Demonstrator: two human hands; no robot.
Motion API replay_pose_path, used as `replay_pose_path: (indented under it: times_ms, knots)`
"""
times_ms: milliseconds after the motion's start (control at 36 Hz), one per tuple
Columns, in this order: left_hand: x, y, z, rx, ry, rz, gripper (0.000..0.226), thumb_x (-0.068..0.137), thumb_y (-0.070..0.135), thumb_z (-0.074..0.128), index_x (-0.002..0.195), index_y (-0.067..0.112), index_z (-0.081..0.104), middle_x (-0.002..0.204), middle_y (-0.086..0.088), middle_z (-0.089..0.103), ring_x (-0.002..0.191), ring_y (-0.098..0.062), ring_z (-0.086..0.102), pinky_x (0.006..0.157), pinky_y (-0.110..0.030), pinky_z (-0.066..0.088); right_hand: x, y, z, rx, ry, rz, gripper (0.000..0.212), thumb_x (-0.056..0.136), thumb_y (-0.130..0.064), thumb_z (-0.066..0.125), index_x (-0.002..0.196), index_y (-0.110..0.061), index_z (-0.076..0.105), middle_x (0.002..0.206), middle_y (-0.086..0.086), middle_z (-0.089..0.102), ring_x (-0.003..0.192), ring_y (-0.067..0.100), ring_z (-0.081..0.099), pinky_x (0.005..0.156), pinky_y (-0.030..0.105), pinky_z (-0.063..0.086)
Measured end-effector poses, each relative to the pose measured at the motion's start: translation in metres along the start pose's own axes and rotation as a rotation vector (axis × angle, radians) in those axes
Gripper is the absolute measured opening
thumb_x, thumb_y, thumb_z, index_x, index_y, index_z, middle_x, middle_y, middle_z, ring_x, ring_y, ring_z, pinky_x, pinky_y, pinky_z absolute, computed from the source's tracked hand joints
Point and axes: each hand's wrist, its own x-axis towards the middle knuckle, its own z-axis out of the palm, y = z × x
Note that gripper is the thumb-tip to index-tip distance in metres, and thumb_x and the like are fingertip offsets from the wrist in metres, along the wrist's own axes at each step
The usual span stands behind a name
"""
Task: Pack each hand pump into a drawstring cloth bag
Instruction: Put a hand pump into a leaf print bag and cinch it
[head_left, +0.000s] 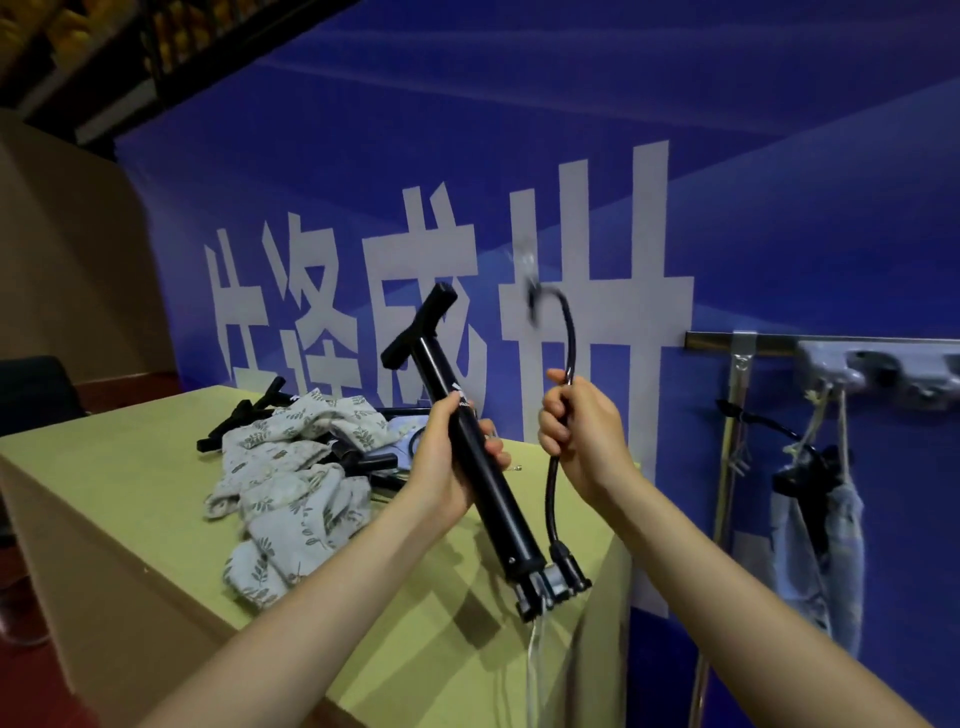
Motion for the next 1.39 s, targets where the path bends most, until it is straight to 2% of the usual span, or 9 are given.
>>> replay_pose_path:
  times_ms: [222, 389, 528, 667, 833, 917, 1028, 1222, 1389]
  knots:
    - [-0.001, 0.018, -0.003, 0.195, 0.098, 0.076, 0.057, 0.079, 0.061, 0.064, 0.098, 0.010, 0.046, 0.063, -0.003, 0.049, 0.044, -0.015, 0.049, 0.042, -0.024, 0.045, 0.013, -0.004, 0.009, -0.019, -0.035, 0.149, 0.033, 0.106, -0.032, 0.030, 0.080, -0.014, 0.039, 0.055, 0.002, 0.038, 0.040, 0.013, 0.035, 0.039, 0.024, 0.036]
    - [-0.009, 0.032, -0.005, 0.435, 0.176, 0.252, 0.029, 0.094, 0.045, 0.057, 0.105, 0.021, 0.048, 0.096, -0.016, 0.063, 0.058, -0.023, 0.070, 0.051, -0.030, 0.058, 0.019, -0.007, 0.020, -0.026, -0.047, 0.133, 0.024, 0.106, -0.023, 0.033, 0.088, -0.010, 0.044, 0.059, 0.002, 0.042, 0.042, 0.013, 0.042, 0.042, 0.024, 0.043]
    - [-0.014, 0.032, -0.017, 0.517, 0.183, 0.254, 0.038, 0.092, 0.041, 0.060, 0.102, 0.004, 0.058, 0.072, -0.011, 0.065, 0.055, -0.020, 0.066, 0.044, -0.024, 0.051, 0.040, -0.016, 0.018, 0.126, 0.005, 0.132, 0.025, 0.104, -0.017, 0.036, 0.081, -0.013, 0.045, 0.058, -0.001, 0.038, 0.044, 0.010, 0.038, 0.043, 0.021, 0.038]
    - [-0.020, 0.029, -0.024, 0.621, 0.059, 0.245, 0.029, 0.094, 0.033, 0.060, 0.075, 0.011, 0.056, 0.052, -0.002, 0.053, 0.047, -0.019, 0.048, 0.042, -0.022, 0.042, 0.051, -0.021, 0.025, 0.104, -0.043, 0.174, 0.029, 0.105, -0.024, 0.034, 0.081, -0.013, 0.047, 0.059, -0.002, 0.040, 0.043, 0.009, 0.038, 0.042, 0.019, 0.037]
    - [-0.021, 0.030, -0.024, 0.553, -0.017, 0.180, 0.023, 0.102, 0.024, 0.042, 0.105, 0.008, 0.058, 0.071, -0.008, 0.063, 0.059, -0.020, 0.056, 0.050, -0.028, 0.048, 0.053, -0.021, 0.025, -0.122, -0.065, 0.086, 0.019, 0.099, -0.025, 0.050, 0.085, -0.015, 0.059, 0.068, -0.003, 0.058, 0.061, 0.009, 0.054, 0.056, 0.021, 0.047]
    - [-0.022, 0.030, -0.027, 0.570, 0.015, 0.115, 0.035, 0.099, 0.025, 0.030, 0.089, 0.004, 0.057, 0.066, -0.006, 0.062, 0.052, -0.017, 0.050, 0.048, -0.026, 0.044, 0.055, -0.024, 0.021, -0.213, -0.083, 0.038, 0.009, 0.094, -0.023, 0.059, 0.088, -0.017, 0.060, 0.075, -0.003, 0.057, 0.069, 0.009, 0.051, 0.063, 0.023, 0.041]
    - [-0.024, 0.028, -0.032, 0.538, -0.015, 0.079, 0.040, 0.101, 0.033, 0.030, 0.081, 0.010, 0.056, 0.062, -0.005, 0.056, 0.051, -0.018, 0.047, 0.049, -0.027, 0.043, 0.055, -0.035, 0.021, -0.251, -0.173, 0.060, 0.015, 0.093, -0.025, 0.061, 0.089, -0.011, 0.065, 0.068, -0.002, 0.056, 0.060, 0.008, 0.048, 0.058, 0.021, 0.036]
    - [-0.026, 0.024, -0.034, 0.603, -0.062, 0.097, 0.034, 0.101, 0.039, 0.040, 0.103, 0.008, 0.055, 0.063, -0.007, 0.060, 0.050, -0.023, 0.056, 0.046, -0.028, 0.049, 0.054, -0.047, 0.030, -0.715, -0.305, -0.160, 0.022, 0.091, -0.027, 0.065, 0.075, -0.012, 0.062, 0.056, -0.007, 0.052, 0.053, 0.007, 0.043, 0.050, 0.017, 0.036]
    - [-0.028, 0.023, -0.028, 0.651, -0.140, 0.056, 0.047, 0.102, 0.036, 0.034, 0.112, -0.005, 0.054, 0.050, -0.001, 0.060, 0.038, -0.017, 0.048, 0.040, -0.019, 0.039, 0.054, -0.045, 0.041, -0.780, -0.276, -0.207, 0.028, 0.090, -0.029, 0.065, 0.066, -0.015, 0.059, 0.052, -0.014, 0.053, 0.047, -0.004, 0.048, 0.055, 0.011, 0.038]
